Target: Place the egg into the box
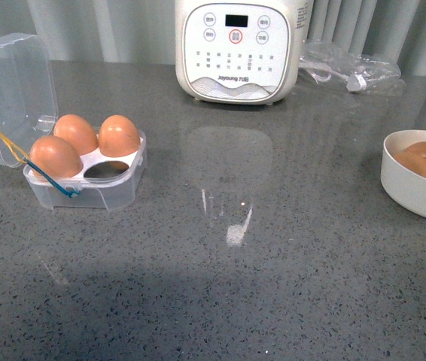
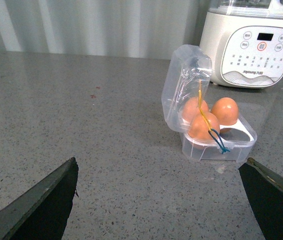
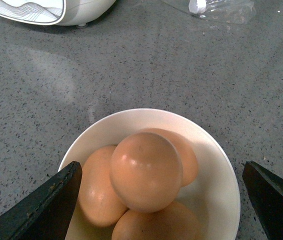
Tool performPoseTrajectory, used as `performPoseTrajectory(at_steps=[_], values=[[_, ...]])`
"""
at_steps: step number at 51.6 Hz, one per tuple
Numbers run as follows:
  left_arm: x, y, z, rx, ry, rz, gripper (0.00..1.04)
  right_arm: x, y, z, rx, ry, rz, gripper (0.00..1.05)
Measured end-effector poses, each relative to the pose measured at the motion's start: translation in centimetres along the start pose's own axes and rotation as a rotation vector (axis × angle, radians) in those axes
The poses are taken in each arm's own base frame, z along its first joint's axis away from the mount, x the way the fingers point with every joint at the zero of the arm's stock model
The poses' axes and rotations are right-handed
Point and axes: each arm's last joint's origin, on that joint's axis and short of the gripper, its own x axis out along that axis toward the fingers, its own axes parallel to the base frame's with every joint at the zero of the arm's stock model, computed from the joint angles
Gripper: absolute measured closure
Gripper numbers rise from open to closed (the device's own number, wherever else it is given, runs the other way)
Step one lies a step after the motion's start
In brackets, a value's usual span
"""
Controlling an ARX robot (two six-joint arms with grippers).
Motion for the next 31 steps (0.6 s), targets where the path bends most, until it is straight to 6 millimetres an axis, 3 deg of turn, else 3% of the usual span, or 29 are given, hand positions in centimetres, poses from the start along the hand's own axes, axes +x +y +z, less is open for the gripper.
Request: performPoseTrajectory(at_steps=[31], values=[[0.0,0.0,0.0,0.0,0.0,0.0,0.07,2.5,1.2,1.0,-0.028,0.014,0.045,0.07]])
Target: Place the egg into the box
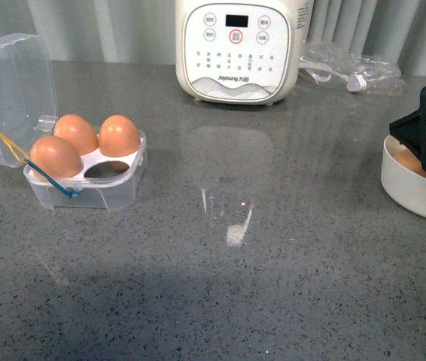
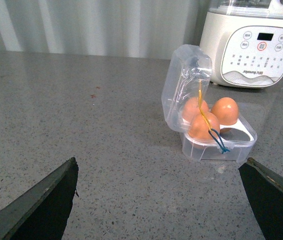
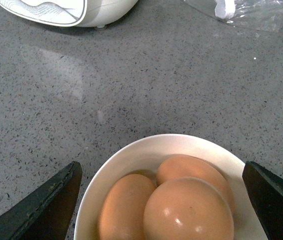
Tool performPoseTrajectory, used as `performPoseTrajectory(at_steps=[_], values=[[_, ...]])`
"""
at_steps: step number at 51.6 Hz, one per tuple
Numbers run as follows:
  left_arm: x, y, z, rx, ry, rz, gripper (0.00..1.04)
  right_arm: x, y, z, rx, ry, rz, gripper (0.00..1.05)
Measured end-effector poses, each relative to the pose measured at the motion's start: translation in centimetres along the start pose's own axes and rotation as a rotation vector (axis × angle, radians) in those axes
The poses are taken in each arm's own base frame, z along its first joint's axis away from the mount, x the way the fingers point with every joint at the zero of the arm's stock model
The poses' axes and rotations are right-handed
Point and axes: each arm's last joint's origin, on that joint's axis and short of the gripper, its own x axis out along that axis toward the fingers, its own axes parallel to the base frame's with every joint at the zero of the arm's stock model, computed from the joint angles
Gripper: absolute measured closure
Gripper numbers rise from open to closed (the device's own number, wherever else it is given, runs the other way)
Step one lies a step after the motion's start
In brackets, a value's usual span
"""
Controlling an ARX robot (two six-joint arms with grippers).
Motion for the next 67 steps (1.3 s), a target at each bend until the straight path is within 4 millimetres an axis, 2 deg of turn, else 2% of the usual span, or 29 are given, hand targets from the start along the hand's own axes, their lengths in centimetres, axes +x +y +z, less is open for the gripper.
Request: performPoseTrajectory(at_steps=[4,9,21,36,44,50,52,59,61,67], values=[[0.0,0.0,0.0,0.0,0.0,0.0,0.07,0.1,0.0,-0.1,0.0,0.007,-0.006,0.09],[0.0,0.0,0.0,0.0,0.0,0.0,0.07,0.1,0.0,-0.4,0.001,0.016,-0.009,0.28],[0.0,0.0,0.0,0.0,0.0,0.0,0.07,-0.3,-0.4,-0.6,0.008,0.016,-0.024,0.59],[0.0,0.0,0.0,0.0,0.0,0.0,0.07,-1.9,-0.2,0.9,0.006,-0.025,-0.024,0.62],[0.0,0.0,0.0,0.0,0.0,0.0,0.07,-2.6,0.7,3.6,0.044,-0.086,0.017,0.63],[0.0,0.0,0.0,0.0,0.0,0.0,0.07,-2.0,3.4,6.5,0.163,-0.134,0.118,0.63],[0.0,0.0,0.0,0.0,0.0,0.0,0.07,-1.6,4.3,6.9,0.186,-0.133,0.143,0.63],[0.0,0.0,0.0,0.0,0.0,0.0,0.07,0.6,8.4,7.5,0.253,-0.1,0.262,0.63],[0.0,0.0,0.0,0.0,0.0,0.0,0.07,1.6,10.4,7.5,0.271,-0.071,0.311,0.63],[0.0,0.0,0.0,0.0,0.0,0.0,0.07,3.4,14.3,7.5,0.29,-0.009,0.403,0.63]])
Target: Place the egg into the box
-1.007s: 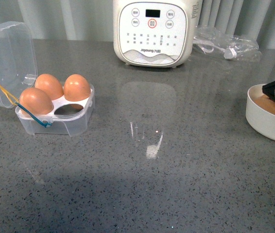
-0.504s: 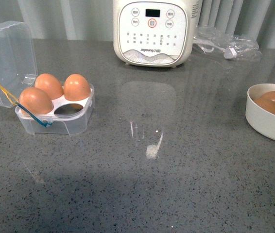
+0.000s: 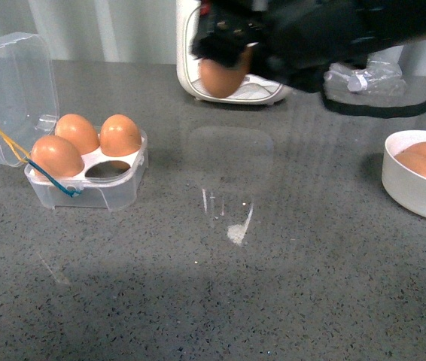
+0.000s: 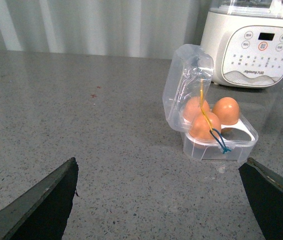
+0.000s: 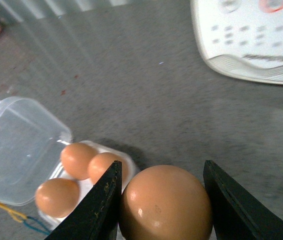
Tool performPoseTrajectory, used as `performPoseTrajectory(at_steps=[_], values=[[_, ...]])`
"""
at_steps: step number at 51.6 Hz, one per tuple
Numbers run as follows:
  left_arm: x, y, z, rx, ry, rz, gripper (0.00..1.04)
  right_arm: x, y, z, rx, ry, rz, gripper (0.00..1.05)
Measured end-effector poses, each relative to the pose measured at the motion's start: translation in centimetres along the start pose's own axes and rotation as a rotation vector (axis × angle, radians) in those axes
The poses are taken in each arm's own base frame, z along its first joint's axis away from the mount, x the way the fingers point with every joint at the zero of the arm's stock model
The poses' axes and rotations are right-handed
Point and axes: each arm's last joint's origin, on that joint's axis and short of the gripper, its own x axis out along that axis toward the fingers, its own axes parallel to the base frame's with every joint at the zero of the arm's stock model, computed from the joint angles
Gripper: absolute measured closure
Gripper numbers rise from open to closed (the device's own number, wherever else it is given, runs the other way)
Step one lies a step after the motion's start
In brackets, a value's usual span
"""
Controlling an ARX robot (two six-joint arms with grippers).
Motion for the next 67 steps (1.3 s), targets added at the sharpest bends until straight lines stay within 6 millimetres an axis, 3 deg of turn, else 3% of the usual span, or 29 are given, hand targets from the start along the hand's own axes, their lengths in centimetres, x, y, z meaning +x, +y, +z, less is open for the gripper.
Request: performPoseTrajectory(at_steps=[9,23,34,67], values=[[0.0,0.0,0.0,0.0,0.0,0.0,0.07,2.7,3.0,-0.8,-0.004,0.057,0.074,0.63],[0.0,0.0,0.0,0.0,0.0,0.0,0.07,4.7,5.5,-1.2,-0.014,0.115,0.118,0.63],[0.0,0.0,0.0,0.0,0.0,0.0,0.07,5.5,5.7,-2.5,-0.011,0.175,0.107,0.63],[0.0,0.0,0.0,0.0,0.0,0.0,0.07,6.0,6.1,-3.6,-0.011,0.217,0.13,0.63]])
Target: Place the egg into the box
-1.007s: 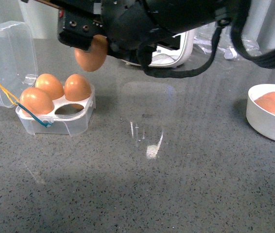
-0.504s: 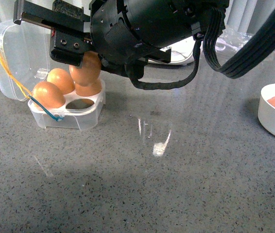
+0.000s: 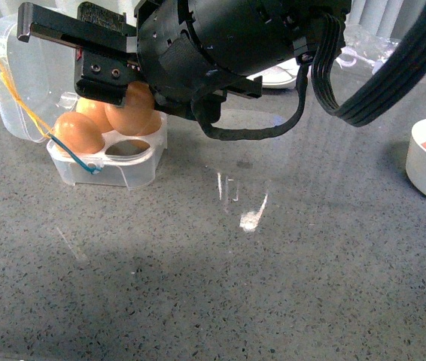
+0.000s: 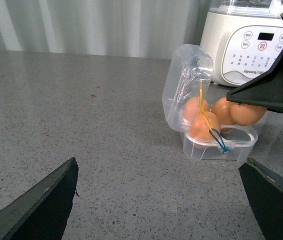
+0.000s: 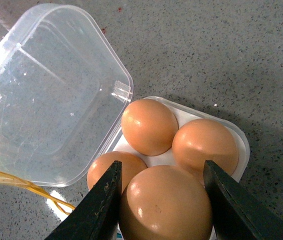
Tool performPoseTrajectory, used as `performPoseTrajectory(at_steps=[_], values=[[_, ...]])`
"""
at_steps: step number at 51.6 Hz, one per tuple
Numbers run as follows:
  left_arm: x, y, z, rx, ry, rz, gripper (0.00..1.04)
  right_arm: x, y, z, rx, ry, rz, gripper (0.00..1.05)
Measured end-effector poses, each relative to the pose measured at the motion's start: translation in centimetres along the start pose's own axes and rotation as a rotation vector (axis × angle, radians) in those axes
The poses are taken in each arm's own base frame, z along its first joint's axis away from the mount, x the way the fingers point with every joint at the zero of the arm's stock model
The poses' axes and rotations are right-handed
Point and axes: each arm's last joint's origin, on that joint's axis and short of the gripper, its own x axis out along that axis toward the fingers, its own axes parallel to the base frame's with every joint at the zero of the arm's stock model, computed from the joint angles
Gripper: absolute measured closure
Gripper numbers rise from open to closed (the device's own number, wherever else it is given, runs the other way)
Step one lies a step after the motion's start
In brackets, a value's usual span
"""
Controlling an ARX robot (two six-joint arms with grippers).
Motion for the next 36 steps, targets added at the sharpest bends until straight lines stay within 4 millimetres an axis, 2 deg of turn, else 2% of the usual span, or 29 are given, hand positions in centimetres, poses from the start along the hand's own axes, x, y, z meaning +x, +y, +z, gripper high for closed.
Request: performPoseTrajectory(at_steps=[3,9,22,29,35,36], values=[[0.0,0.0,0.0,0.0,0.0,0.0,0.07,0.1,0.0,-0.1,-0.002,0.006,0.0,0.63],[0.0,0.0,0.0,0.0,0.0,0.0,0.07,0.1,0.0,-0.2,-0.005,0.007,0.0,0.4],[0.0,0.0,0.0,0.0,0.0,0.0,0.07,-0.3,-0.1,0.0,-0.005,-0.007,-0.008,0.07],[0.0,0.0,0.0,0.0,0.0,0.0,0.07,-1.4,-0.4,0.3,-0.008,-0.04,-0.016,0.08],[0.0,0.0,0.0,0.0,0.0,0.0,0.07,-3.5,-0.8,0.6,-0.011,-0.102,-0.033,0.07],[0.0,0.0,0.0,0.0,0.0,0.0,0.07,-4.4,-1.0,0.7,-0.014,-0.127,-0.049,0.07]])
